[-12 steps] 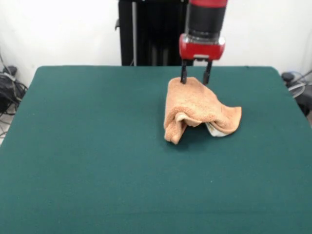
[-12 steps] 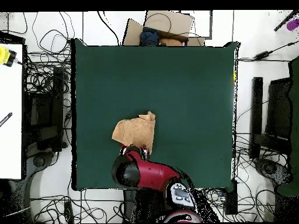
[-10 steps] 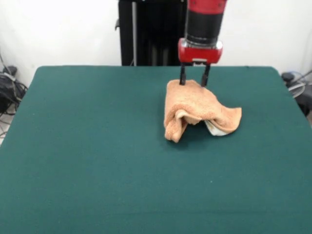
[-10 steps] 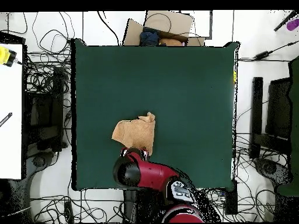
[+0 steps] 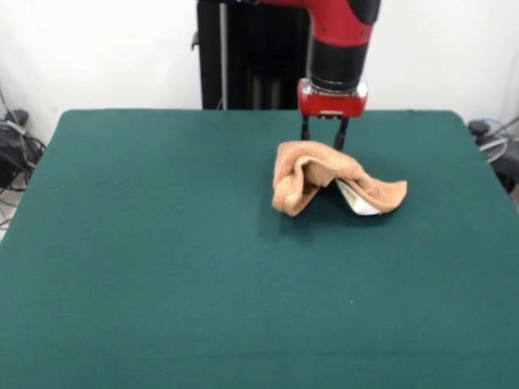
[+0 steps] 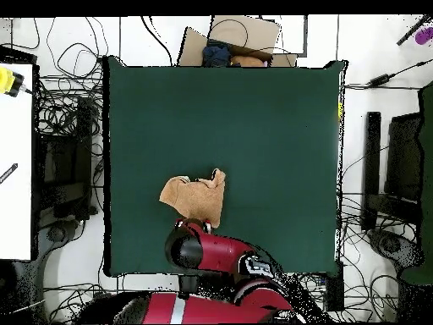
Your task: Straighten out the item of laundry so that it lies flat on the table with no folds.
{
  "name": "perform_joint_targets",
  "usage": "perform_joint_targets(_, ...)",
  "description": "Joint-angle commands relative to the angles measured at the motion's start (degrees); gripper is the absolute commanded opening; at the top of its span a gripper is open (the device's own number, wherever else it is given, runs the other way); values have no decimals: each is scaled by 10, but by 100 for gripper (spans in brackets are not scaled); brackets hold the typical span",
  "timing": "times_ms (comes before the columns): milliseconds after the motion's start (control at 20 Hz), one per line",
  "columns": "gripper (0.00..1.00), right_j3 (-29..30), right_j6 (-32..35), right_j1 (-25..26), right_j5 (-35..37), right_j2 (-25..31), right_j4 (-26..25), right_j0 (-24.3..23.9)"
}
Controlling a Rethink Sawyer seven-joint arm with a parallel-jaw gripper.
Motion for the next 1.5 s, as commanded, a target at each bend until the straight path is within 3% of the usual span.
perform_joint_targets(50,100,-60,103,42,-59,43,-10,4)
perform_joint_targets(250,100,-52,105,30,-48,52,-7,-3)
perform_joint_targets(300,0,-49,105,26,-45,57,-7,-7)
perform_joint_targets(1000,0,-7,108,-38,42,95,16,-46)
perform_joint_targets(1150,0,0,99,-73,106,96,30,-46)
perform_joint_targets(1500,0,-41,103,-153,294,24,51,33)
